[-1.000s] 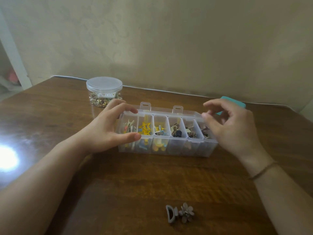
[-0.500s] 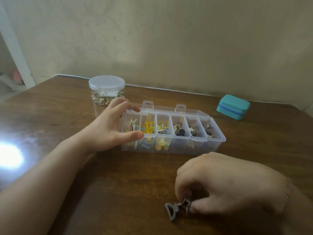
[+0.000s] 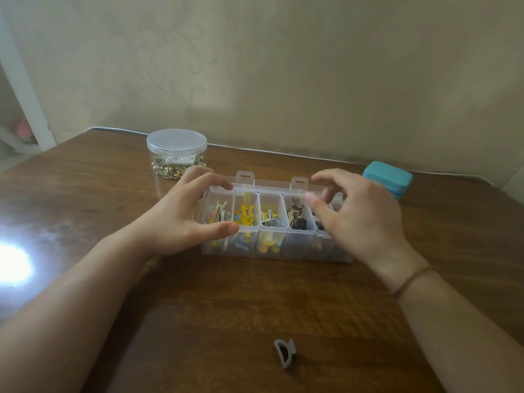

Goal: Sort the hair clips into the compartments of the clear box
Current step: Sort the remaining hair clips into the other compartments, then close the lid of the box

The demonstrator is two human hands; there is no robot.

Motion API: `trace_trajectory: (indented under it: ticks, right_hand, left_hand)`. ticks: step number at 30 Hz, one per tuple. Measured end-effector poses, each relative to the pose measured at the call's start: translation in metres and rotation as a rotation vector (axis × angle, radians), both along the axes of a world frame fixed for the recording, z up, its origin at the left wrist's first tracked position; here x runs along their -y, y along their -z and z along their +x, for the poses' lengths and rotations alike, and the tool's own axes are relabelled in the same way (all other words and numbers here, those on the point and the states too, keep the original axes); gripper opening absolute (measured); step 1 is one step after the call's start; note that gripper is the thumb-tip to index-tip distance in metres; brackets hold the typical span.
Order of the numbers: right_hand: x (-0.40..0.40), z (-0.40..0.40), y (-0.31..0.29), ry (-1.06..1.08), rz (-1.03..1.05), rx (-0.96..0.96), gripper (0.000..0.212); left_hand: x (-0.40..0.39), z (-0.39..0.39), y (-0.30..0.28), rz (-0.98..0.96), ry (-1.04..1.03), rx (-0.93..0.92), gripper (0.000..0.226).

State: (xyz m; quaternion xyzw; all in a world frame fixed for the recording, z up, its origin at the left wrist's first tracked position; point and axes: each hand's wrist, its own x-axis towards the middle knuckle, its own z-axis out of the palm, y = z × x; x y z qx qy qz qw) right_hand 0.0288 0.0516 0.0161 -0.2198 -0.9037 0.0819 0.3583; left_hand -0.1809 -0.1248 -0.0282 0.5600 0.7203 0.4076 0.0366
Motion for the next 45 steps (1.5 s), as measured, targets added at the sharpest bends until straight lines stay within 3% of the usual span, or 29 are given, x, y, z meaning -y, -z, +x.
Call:
trace_trajectory:
  ticks: [2,3,7,10,13,15,21,24,26,28,30,33,34,36,38,40,43,45]
  right_hand:
    - [0.008,0.012,-0.004,-0.144,0.011,-0.007,0.019]
    - [0.016,0.019,-0.007,-0.260,0.007,0.078,0.021]
    - [0.060,0.034,-0.017,-0.555,0.065,0.811,0.054]
    - [0.071,0.035,-0.010,-0.707,0.170,0.921,0.031]
    - [0.061,0.035,-0.010,-0.762,0.090,0.887,0.012]
    - [0.042,0.040,-0.018,-0.726,-0.079,0.823,0.006]
    - [-0.032,0.043,-0.017,-0.300,-0.275,-0.054,0.017]
    - [-0.056,0.041,-0.004,-0.143,-0.262,0.077,0.012]
    - [-0.065,0.042,-0.001,-0.117,-0.328,0.008,0.013]
    - [-0.068,0.039,0.001,-0.103,-0.530,-0.263,0.020]
    - [-0.070,0.033,0.008,-0.069,-0.739,-0.354,0.026]
    - [-0.072,0.025,0.024,-0.141,-1.099,-0.164,0.063]
    - [-0.072,0.022,0.027,-0.207,-1.233,-0.167,0.075]
    - [-0.072,0.020,0.024,-0.362,-1.434,-0.331,0.079]
    - [-0.075,0.022,0.019,-0.450,-1.541,-0.532,0.075]
    - [-0.081,0.026,0.015,-0.474,-1.563,-0.610,0.074]
    - [-0.082,0.031,0.013,-0.447,-1.431,-0.496,0.077]
    - [-0.078,0.035,0.011,-0.422,-1.263,-0.379,0.072]
  left_hand:
    - [0.000,0.000,0.000,-0.001,-0.002,-0.001,0.069]
    - [0.000,0.000,-0.001,-0.004,-0.001,-0.002,0.069]
    - [0.000,0.001,-0.001,-0.006,0.000,-0.004,0.072]
    - [0.000,0.000,-0.001,-0.008,-0.005,-0.011,0.072]
    - [0.000,0.001,-0.001,-0.004,-0.004,-0.010,0.071]
    - [0.000,0.002,-0.001,0.005,-0.001,-0.005,0.072]
    - [-0.001,0.001,0.000,0.007,-0.006,0.013,0.073]
    - [0.000,0.004,0.000,0.006,0.009,0.078,0.077]
    - [0.000,0.004,0.000,0.038,-0.019,0.183,0.073]
    - [-0.003,0.006,-0.002,0.106,-0.110,0.330,0.058]
    - [-0.009,0.011,-0.005,0.213,-0.125,0.693,0.047]
    - [-0.014,0.013,-0.010,0.265,-0.088,1.104,0.067]
    - [-0.013,0.012,-0.011,0.299,-0.062,1.166,0.075]
    - [-0.009,0.008,-0.011,0.406,0.032,1.243,0.088]
    - [-0.005,0.006,-0.014,0.503,0.096,1.258,0.090]
    - [-0.002,0.004,-0.017,0.540,0.145,1.200,0.081]
    - [-0.003,0.006,-0.023,0.458,0.165,0.979,0.057]
    - [-0.004,0.012,-0.025,0.352,0.138,0.737,0.042]
